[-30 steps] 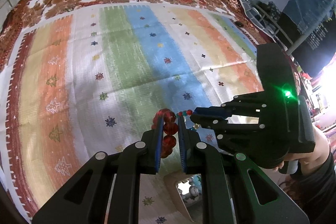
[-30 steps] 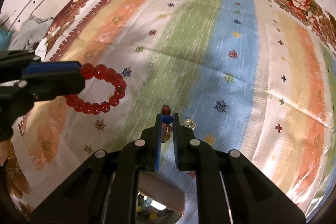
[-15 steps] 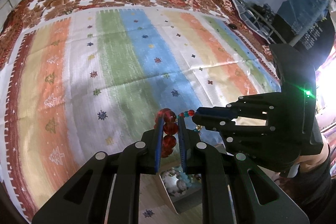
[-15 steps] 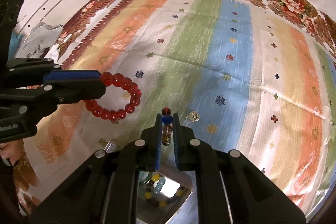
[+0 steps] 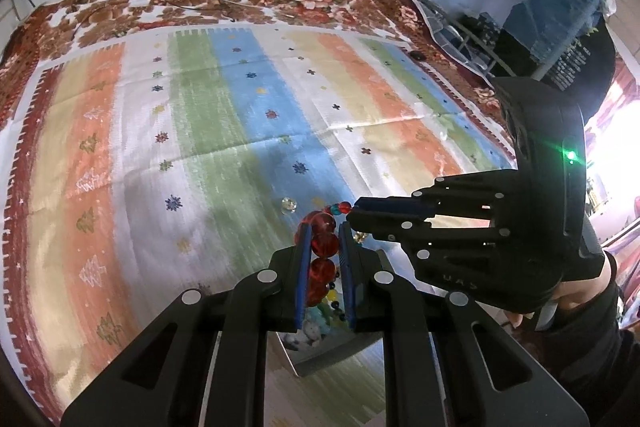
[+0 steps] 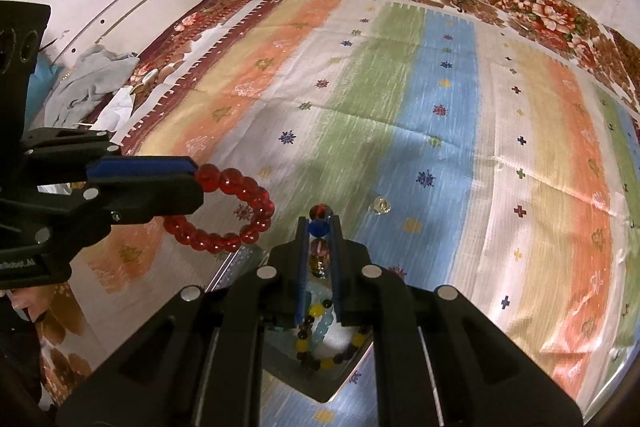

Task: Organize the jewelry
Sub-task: 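Carry both held bracelets over the grey tray with both grippers, then lower both bracelets into the tray and open both grippers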

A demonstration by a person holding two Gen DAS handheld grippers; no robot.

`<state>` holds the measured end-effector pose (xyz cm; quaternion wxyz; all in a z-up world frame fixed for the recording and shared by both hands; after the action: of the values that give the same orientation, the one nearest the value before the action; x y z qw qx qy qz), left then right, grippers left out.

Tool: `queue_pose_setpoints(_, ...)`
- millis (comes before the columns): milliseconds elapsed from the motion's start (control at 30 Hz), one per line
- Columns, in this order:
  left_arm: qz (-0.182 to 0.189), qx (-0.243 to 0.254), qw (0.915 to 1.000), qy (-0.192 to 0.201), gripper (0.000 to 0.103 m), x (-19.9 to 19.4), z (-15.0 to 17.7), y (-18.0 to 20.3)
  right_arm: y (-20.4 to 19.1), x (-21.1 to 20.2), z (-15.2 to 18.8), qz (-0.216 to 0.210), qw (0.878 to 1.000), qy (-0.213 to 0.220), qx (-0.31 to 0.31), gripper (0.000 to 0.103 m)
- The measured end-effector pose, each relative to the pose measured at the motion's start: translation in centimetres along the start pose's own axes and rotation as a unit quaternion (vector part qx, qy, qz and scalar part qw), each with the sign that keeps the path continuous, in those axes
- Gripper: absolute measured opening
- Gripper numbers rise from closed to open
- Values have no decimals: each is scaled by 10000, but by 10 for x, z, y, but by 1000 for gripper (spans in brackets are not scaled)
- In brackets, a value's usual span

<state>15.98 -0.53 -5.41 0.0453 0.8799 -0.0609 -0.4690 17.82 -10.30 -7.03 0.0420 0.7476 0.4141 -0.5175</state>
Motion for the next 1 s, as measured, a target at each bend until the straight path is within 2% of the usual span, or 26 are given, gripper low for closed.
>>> queue_pose_setpoints(1000,69,53,10000,-33,13,-9,30,17,-9,-18,39,-144,9999,81,42,11)
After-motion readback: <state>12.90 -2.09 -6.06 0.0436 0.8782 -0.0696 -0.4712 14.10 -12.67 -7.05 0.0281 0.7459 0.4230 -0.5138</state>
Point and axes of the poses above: each gripper's, at about its wrist camera, not at the fingertips, and x roughly the way its jaws point, y to its right, z to its underside, the point moved 5 cm from there along x, roughly the way its jaws point, and after that the axes turned 15 degrees about -z, right-handed, at the moved point
